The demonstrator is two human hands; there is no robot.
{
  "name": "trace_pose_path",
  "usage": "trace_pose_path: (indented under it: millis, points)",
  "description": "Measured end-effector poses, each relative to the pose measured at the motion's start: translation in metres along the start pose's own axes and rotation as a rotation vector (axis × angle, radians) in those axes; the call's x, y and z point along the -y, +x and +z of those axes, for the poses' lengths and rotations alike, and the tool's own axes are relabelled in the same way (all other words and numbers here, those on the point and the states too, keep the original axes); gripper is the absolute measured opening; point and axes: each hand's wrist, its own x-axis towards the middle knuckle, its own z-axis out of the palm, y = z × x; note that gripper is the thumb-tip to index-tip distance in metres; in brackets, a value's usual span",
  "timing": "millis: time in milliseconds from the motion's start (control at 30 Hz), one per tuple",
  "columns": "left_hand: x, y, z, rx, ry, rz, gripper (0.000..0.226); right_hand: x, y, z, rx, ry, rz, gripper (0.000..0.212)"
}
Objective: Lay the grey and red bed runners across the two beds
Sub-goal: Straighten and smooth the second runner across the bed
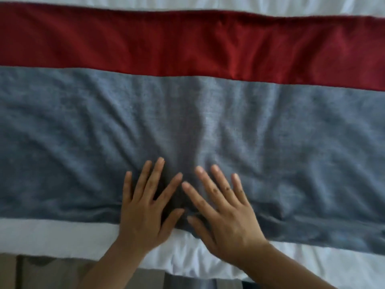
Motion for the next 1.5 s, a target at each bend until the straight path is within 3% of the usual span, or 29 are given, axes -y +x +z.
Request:
trace_pose_path:
  millis: [133, 200, 333, 467, 567, 700, 800, 867, 967, 1067, 1133, 1267, 1400, 1500]
  points:
    - [0.02, -0.037, 0.004, 0.08, 0.119, -0.105, 0.096, -0.008, -0.022, 0.017, 0.179, -0.048, -0.004, 0.064]
    - [0.028, -0.045, 0.005, 0.071, 0.146, -0.074, 0.095, -0.017, -0.022, 0.018, 0.229, -0.056, -0.017, 0.07]
    - [0.048, -0.049, -0.004, 0.02, 0.204, 0.013, 0.084, -0.017, -0.027, 0.022, 0.159, -0.054, -0.002, 0.074]
    - [0.07, -0.057, -0.012, -0.001, 0.242, 0.039, 0.084, -0.018, -0.045, 0.024, 0.067, -0.148, -0.179, 0.098]
    - [0.076, -0.076, -0.008, -0.022, 0.291, 0.092, 0.089, -0.021, -0.058, 0.024, 0.066, -0.193, -0.226, 0.095]
    - [0.075, -0.091, 0.001, 0.095, 0.257, 0.08, 0.101, -0.017, -0.054, 0.021, 0.248, -0.236, -0.088, 0.091]
    - [0.079, -0.084, -0.005, 0.236, 0.135, 0.074, 0.086, -0.015, -0.051, 0.015, 0.323, -0.137, -0.027, 0.096]
    - [0.065, -0.068, -0.015, 0.27, -0.01, 0.018, 0.074, -0.01, -0.048, 0.006, 0.327, -0.048, -0.015, 0.086]
    - [0.02, -0.022, -0.015, 0.171, -0.115, -0.017, 0.066, 0.015, -0.025, 0.004, 0.227, 0.061, 0.031, 0.064]
    - [-0.018, 0.036, -0.006, 0.028, -0.089, -0.07, 0.058, 0.03, 0.023, 0.01, 0.004, 0.092, 0.191, 0.06]
    - [-0.013, 0.059, -0.002, -0.01, -0.002, -0.09, 0.057, 0.008, 0.04, 0.009, -0.025, -0.002, 0.255, 0.058]
    - [0.066, 0.05, 0.003, -0.092, 0.099, -0.224, 0.059, -0.078, 0.013, -0.004, -0.044, -0.224, 0.196, 0.061]
    - [0.163, 0.016, -0.014, -0.111, 0.075, -0.516, 0.061, -0.16, -0.026, -0.023, -0.181, -0.305, 0.479, 0.065]
    - [0.208, 0.002, -0.022, -0.143, 0.02, -0.641, 0.059, -0.195, -0.042, -0.035, -0.225, -0.283, 0.661, 0.066]
